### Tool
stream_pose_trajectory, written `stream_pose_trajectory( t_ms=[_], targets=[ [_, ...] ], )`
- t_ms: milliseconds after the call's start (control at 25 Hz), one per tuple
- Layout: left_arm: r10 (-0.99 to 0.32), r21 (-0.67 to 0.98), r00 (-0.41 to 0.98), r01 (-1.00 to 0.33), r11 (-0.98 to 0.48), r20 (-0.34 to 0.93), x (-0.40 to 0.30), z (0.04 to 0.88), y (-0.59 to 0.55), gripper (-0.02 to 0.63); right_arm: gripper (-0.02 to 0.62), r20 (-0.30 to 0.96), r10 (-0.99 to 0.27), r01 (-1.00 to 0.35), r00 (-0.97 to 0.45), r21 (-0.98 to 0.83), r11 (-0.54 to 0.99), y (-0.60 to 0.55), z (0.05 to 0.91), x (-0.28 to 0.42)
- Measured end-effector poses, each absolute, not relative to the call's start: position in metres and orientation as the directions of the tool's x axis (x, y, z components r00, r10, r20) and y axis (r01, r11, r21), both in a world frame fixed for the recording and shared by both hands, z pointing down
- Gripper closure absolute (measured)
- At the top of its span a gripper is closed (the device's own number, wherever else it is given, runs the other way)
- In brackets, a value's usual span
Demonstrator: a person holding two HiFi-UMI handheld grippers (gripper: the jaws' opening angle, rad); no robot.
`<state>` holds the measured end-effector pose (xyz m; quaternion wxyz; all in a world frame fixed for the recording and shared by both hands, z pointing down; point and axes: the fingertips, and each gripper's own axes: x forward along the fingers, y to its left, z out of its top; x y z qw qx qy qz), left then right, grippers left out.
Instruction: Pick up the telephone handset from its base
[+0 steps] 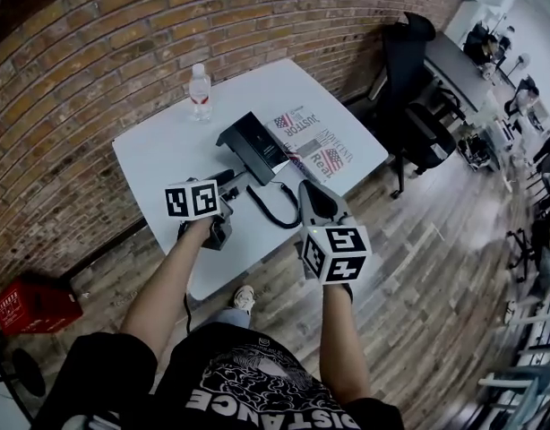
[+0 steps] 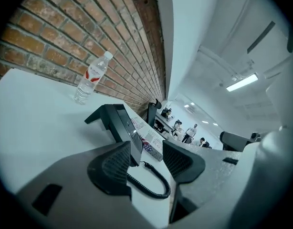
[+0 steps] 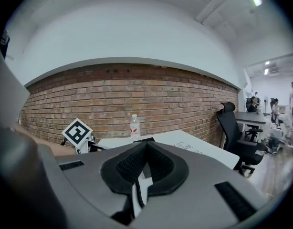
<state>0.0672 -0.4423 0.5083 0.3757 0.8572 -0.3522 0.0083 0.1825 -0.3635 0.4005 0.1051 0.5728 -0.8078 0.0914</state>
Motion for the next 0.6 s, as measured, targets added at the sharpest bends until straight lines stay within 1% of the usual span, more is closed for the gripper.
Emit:
stream_pose_trajectory(
  t_ms=[240,600],
  targets=[
    [-0.599,0.705,0.753,-0.58,-0.409,0.272,0.066,0.536,-0.486,0.407,0.595,0.315,-0.891,-0.942,-0.328,-0.033,0.335,-0.408,0.416,0.185],
    [-0.571,0.783,0.779,-0.517,-0.348,0.26,0.074,0.573,-0.521,0.405,0.594,0.38,-0.871,-0.945,-0.312,-0.029,0.326,-0.445,0.44,0.192]
  ],
)
